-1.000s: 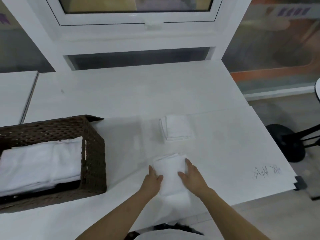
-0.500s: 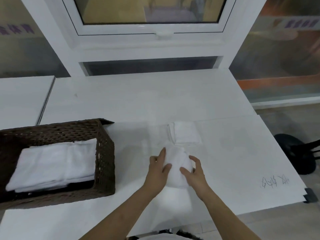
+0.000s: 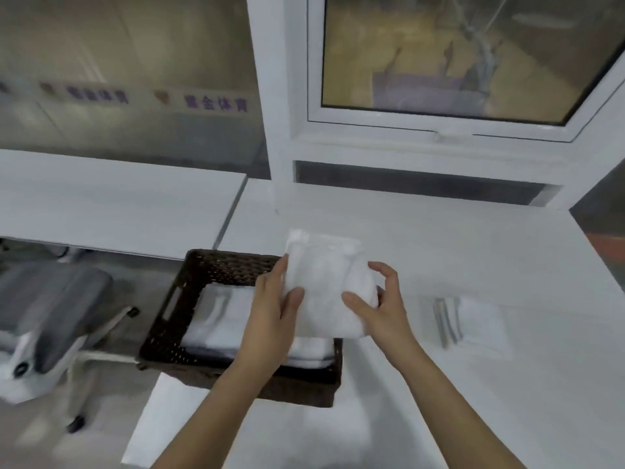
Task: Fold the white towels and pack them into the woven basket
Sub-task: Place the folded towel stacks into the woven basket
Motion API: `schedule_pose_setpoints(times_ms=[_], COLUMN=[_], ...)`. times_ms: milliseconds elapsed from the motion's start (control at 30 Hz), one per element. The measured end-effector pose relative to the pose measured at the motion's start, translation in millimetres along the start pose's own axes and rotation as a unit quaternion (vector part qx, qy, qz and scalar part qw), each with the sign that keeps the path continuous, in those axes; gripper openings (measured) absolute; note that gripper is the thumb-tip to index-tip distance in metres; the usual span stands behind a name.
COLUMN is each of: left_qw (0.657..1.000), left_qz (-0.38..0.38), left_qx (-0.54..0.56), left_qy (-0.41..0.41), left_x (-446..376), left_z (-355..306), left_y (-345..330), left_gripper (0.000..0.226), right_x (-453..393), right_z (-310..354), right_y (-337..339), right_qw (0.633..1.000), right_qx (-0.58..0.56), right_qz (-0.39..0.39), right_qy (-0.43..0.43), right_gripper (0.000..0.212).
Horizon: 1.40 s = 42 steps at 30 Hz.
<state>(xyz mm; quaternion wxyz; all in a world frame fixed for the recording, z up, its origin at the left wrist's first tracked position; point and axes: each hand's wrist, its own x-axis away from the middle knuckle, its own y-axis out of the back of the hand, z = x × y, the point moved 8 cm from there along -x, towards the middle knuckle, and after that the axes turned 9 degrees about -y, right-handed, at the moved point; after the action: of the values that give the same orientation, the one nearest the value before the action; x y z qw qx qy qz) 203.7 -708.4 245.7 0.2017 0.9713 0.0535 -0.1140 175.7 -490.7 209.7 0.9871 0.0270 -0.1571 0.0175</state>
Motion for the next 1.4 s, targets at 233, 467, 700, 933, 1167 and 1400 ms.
schedule_pose_setpoints(times_ms=[233,467,700,933,1167,1400], left_qw=[0.991,0.974,0.887,0.809,0.807,0.811], left_qz=[-0.033,0.033,0.186,0.361,0.407,0.408], left_qx=[-0.012,-0.152,-0.416,-0.462,-0.424,-0.414], left_qy=[0.127,0.163,0.071,0.033,0.065,0.073], left_x=[4.4,-21.9,-23.6,-17.1,-12.2,-14.5], left_z=[101.7,171.9,197.8,232.9,258.5,278.8], left_y=[116.8,160.5,114.9,88.1,85.0,78.2], left_gripper=[0.034,0.043,0.064,0.059,0.059,0.059], right_x=[-39.2,-65.9,-76.9,-80.3,-84.5,-80.2], right_z=[-37.7,-71.7,-110.8,-110.4,-119.7,-128.6], right_y=[-154.7,-226.2,-241.3,-236.6,-237.6,-238.4], right_qw=[0.995,0.994,0.965,0.929,0.879,0.839], right_qx=[0.072,0.055,0.239,0.363,0.474,0.542], right_qz=[0.057,0.045,0.049,0.046,0.06,0.043], right_qy=[-0.039,-0.088,-0.097,-0.045,-0.011,-0.006], right_gripper=[0.066,0.065,0.068,0.058,0.058,0.057])
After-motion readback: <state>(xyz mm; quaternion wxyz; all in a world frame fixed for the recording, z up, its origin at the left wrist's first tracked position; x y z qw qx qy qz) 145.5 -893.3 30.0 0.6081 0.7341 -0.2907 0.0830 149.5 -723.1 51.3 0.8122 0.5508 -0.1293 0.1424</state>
